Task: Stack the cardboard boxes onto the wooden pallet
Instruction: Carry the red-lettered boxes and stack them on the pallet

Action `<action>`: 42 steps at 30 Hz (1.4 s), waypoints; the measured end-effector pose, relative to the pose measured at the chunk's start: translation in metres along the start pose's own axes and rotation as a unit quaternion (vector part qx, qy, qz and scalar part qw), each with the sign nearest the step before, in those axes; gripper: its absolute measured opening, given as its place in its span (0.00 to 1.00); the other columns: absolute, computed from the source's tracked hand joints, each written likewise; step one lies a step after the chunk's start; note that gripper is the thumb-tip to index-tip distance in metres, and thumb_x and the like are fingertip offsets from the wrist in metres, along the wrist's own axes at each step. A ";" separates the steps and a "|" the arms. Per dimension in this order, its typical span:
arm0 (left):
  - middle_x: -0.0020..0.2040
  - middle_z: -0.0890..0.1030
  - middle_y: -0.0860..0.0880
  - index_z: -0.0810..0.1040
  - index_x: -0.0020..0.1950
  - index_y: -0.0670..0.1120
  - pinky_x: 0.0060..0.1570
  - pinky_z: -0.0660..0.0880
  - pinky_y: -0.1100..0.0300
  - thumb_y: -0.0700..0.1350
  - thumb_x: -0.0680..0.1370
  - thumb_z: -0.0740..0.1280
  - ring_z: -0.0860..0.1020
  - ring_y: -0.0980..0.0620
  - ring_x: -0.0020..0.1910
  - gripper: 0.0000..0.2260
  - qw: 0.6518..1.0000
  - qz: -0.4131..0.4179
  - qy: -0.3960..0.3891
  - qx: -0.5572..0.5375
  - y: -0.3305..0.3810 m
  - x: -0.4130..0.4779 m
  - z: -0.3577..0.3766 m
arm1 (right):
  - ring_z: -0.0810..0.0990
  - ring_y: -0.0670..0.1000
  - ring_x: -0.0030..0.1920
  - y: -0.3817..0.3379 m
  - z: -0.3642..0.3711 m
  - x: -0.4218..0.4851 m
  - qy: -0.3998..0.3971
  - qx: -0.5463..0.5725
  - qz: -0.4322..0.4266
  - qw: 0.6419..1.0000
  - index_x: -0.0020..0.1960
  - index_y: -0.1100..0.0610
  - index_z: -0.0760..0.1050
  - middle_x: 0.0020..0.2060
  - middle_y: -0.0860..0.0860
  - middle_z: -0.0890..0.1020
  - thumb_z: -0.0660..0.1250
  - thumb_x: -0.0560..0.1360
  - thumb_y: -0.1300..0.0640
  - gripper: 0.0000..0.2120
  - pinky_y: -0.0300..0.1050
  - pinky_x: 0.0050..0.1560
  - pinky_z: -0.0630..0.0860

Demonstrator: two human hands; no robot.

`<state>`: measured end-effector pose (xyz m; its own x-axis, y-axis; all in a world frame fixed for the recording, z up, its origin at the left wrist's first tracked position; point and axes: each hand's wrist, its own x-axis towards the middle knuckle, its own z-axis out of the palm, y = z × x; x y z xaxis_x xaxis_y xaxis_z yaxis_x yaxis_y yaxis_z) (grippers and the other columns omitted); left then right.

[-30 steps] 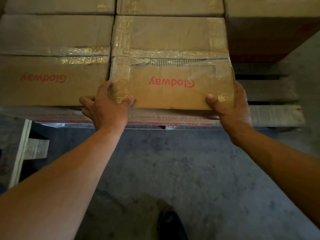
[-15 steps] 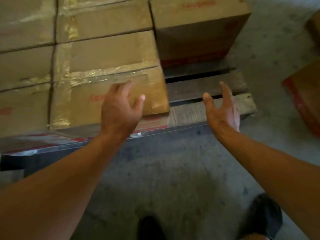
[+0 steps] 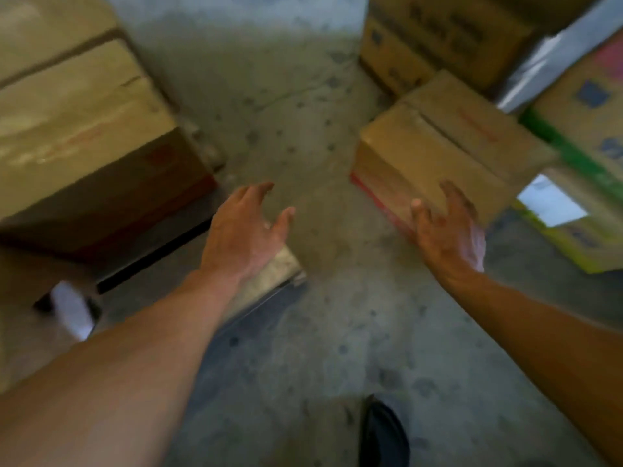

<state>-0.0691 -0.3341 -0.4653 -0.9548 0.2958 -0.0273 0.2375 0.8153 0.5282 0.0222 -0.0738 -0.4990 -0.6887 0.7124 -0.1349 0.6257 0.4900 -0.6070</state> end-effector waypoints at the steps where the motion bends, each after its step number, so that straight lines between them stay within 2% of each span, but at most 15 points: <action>1: 0.66 0.77 0.44 0.74 0.71 0.45 0.65 0.67 0.55 0.56 0.78 0.67 0.75 0.44 0.65 0.25 1.000 0.018 -0.001 0.005 0.020 0.016 0.013 | 0.69 0.59 0.72 0.013 -0.011 0.013 0.013 0.006 0.016 1.000 0.77 0.48 0.64 0.76 0.53 0.68 0.63 0.79 0.41 0.29 0.51 0.69 0.66; 9: 0.65 0.78 0.41 0.75 0.69 0.41 0.63 0.67 0.55 0.51 0.77 0.71 0.75 0.41 0.64 0.24 0.989 0.135 -0.052 0.012 0.101 0.106 0.100 | 0.72 0.58 0.70 0.095 -0.037 0.067 0.078 0.028 0.144 0.986 0.77 0.46 0.64 0.75 0.52 0.70 0.64 0.77 0.39 0.30 0.52 0.66 0.70; 16: 0.67 0.75 0.41 0.71 0.73 0.43 0.62 0.71 0.51 0.57 0.75 0.70 0.75 0.39 0.64 0.31 0.977 0.176 -0.123 0.015 0.098 0.194 0.162 | 0.68 0.58 0.74 0.120 0.001 0.096 0.095 0.066 0.262 0.958 0.79 0.47 0.59 0.77 0.52 0.67 0.65 0.75 0.33 0.39 0.53 0.69 0.67; 19: 0.67 0.73 0.40 0.70 0.72 0.42 0.62 0.69 0.53 0.57 0.73 0.74 0.73 0.40 0.64 0.33 0.972 0.188 -0.142 0.017 0.083 0.235 0.185 | 0.66 0.58 0.75 0.121 0.028 0.112 0.093 0.092 0.307 0.943 0.80 0.52 0.57 0.77 0.55 0.66 0.67 0.74 0.33 0.43 0.52 0.72 0.64; 21: 0.66 0.73 0.38 0.71 0.71 0.40 0.61 0.67 0.56 0.57 0.71 0.76 0.73 0.39 0.63 0.35 0.966 0.204 -0.156 0.030 0.075 0.262 0.199 | 0.70 0.59 0.72 0.117 0.045 0.123 0.095 0.118 0.325 0.933 0.78 0.55 0.60 0.74 0.56 0.70 0.70 0.73 0.35 0.42 0.52 0.70 0.68; 24: 0.64 0.74 0.39 0.72 0.70 0.40 0.56 0.68 0.58 0.60 0.66 0.79 0.74 0.41 0.61 0.39 0.966 0.175 -0.191 0.020 0.066 0.298 0.220 | 0.73 0.59 0.69 0.116 0.067 0.131 0.099 0.157 0.353 0.917 0.78 0.50 0.58 0.71 0.52 0.73 0.72 0.71 0.35 0.44 0.53 0.67 0.70; 27: 0.60 0.78 0.48 0.73 0.68 0.44 0.52 0.75 0.58 0.64 0.61 0.77 0.77 0.48 0.57 0.42 0.961 0.124 -0.242 -0.047 0.056 0.317 0.234 | 0.73 0.56 0.68 0.120 0.079 0.130 0.127 0.162 0.339 0.918 0.78 0.46 0.57 0.69 0.47 0.73 0.72 0.70 0.33 0.44 0.50 0.67 0.70; 30: 0.53 0.79 0.56 0.75 0.64 0.48 0.42 0.73 0.73 0.62 0.61 0.78 0.79 0.55 0.52 0.36 0.950 0.105 -0.273 -0.108 0.050 0.327 0.241 | 0.73 0.53 0.68 0.123 0.082 0.130 0.153 0.173 0.346 0.909 0.78 0.45 0.58 0.70 0.46 0.72 0.73 0.68 0.32 0.45 0.52 0.70 0.70; 31: 0.55 0.79 0.56 0.74 0.65 0.49 0.44 0.73 0.74 0.61 0.61 0.79 0.78 0.55 0.54 0.37 0.947 0.099 -0.284 -0.117 0.050 0.331 0.241 | 0.73 0.52 0.69 0.122 0.081 0.130 0.159 0.182 0.351 0.905 0.79 0.45 0.58 0.71 0.47 0.72 0.73 0.68 0.32 0.47 0.54 0.70 0.70; 34: 0.66 0.77 0.49 0.68 0.72 0.45 0.61 0.76 0.57 0.58 0.60 0.83 0.76 0.49 0.63 0.46 0.936 0.084 -0.322 -0.117 0.054 0.338 0.243 | 0.75 0.51 0.67 0.119 0.080 0.129 0.164 0.227 0.372 0.885 0.78 0.41 0.59 0.70 0.45 0.73 0.74 0.64 0.32 0.47 0.58 0.68 0.72; 35: 0.67 0.76 0.47 0.66 0.74 0.44 0.63 0.75 0.54 0.55 0.61 0.83 0.76 0.49 0.65 0.46 0.931 0.076 -0.333 -0.132 0.055 0.338 0.243 | 0.76 0.50 0.66 0.118 0.080 0.129 0.168 0.250 0.377 0.876 0.77 0.39 0.60 0.68 0.43 0.74 0.76 0.65 0.34 0.46 0.59 0.67 0.74; 37: 0.65 0.78 0.49 0.68 0.73 0.46 0.57 0.77 0.63 0.49 0.64 0.83 0.77 0.52 0.62 0.41 0.919 0.051 -0.346 -0.181 0.057 0.334 0.245 | 0.76 0.50 0.65 0.117 0.079 0.129 0.167 0.289 0.384 0.861 0.76 0.37 0.59 0.65 0.41 0.73 0.78 0.66 0.38 0.44 0.61 0.65 0.75; 39: 0.59 0.80 0.55 0.71 0.68 0.51 0.43 0.76 0.73 0.45 0.65 0.82 0.79 0.57 0.56 0.35 0.911 0.033 -0.353 -0.209 0.059 0.331 0.244 | 0.77 0.50 0.64 0.115 0.079 0.130 0.165 0.319 0.381 0.852 0.77 0.38 0.59 0.63 0.40 0.74 0.79 0.68 0.42 0.44 0.60 0.65 0.75; 40: 0.58 0.80 0.56 0.71 0.67 0.53 0.39 0.76 0.74 0.45 0.65 0.82 0.79 0.58 0.56 0.34 0.906 0.024 -0.359 -0.220 0.061 0.329 0.243 | 0.77 0.49 0.64 0.114 0.078 0.130 0.163 0.332 0.379 0.848 0.76 0.37 0.60 0.62 0.39 0.74 0.79 0.68 0.43 0.43 0.61 0.65 0.75; 42: 0.58 0.80 0.57 0.71 0.66 0.56 0.32 0.77 0.68 0.45 0.65 0.82 0.80 0.55 0.56 0.34 0.898 0.001 -0.370 -0.238 0.059 0.324 0.240 | 0.78 0.49 0.62 0.113 0.076 0.127 0.164 0.347 0.372 0.845 0.72 0.36 0.62 0.59 0.37 0.76 0.79 0.69 0.45 0.39 0.60 0.64 0.76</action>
<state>-0.3212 -0.0705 -0.6464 -0.5334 0.6899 -0.4894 -0.0325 0.5615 0.8269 -0.0225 0.0340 -0.6446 0.0115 0.8506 -0.5257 0.3969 -0.4864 -0.7784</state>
